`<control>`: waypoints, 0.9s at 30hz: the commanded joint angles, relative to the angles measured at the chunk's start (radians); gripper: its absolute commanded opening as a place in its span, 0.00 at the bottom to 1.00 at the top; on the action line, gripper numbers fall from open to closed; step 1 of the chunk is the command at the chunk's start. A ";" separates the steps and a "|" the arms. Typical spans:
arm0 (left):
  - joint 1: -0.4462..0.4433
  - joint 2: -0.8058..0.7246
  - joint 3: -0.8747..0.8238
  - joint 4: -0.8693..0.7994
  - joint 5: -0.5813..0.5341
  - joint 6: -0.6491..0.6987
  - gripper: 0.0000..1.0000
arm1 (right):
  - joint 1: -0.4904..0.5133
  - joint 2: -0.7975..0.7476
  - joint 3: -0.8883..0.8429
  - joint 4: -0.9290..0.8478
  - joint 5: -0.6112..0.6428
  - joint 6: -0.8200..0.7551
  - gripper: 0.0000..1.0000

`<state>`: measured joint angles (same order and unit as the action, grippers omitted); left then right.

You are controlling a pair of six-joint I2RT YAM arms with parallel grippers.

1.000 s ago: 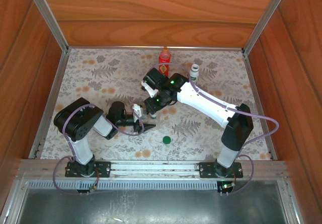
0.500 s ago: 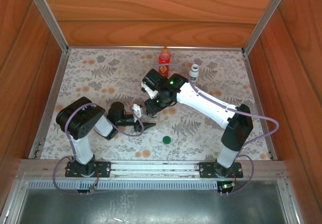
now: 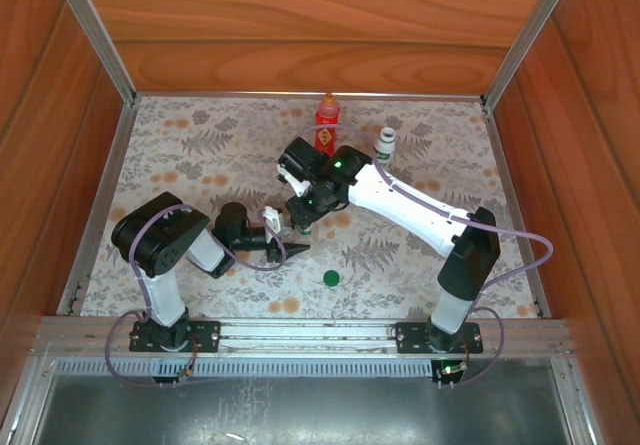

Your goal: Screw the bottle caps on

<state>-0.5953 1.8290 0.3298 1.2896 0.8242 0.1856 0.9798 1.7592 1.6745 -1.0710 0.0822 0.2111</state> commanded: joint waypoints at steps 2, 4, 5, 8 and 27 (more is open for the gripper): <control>-0.006 0.017 -0.003 0.026 0.027 -0.009 0.62 | 0.010 0.028 0.028 -0.034 0.016 -0.012 0.55; -0.005 0.018 -0.003 0.027 0.027 -0.008 0.62 | 0.012 0.032 0.031 -0.033 0.013 -0.013 0.53; -0.005 0.018 -0.003 0.027 0.027 -0.009 0.62 | 0.012 0.036 0.032 -0.035 0.014 -0.013 0.52; -0.006 0.018 -0.003 0.027 0.027 -0.007 0.62 | 0.013 0.042 0.037 -0.040 0.012 -0.013 0.51; -0.004 0.013 -0.007 0.026 0.039 -0.028 0.62 | -0.002 -0.036 -0.070 0.052 -0.047 -0.232 0.34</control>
<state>-0.5953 1.8324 0.3298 1.2942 0.8326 0.1772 0.9813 1.7592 1.6379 -1.0420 0.0689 0.0765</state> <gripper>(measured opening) 0.623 0.413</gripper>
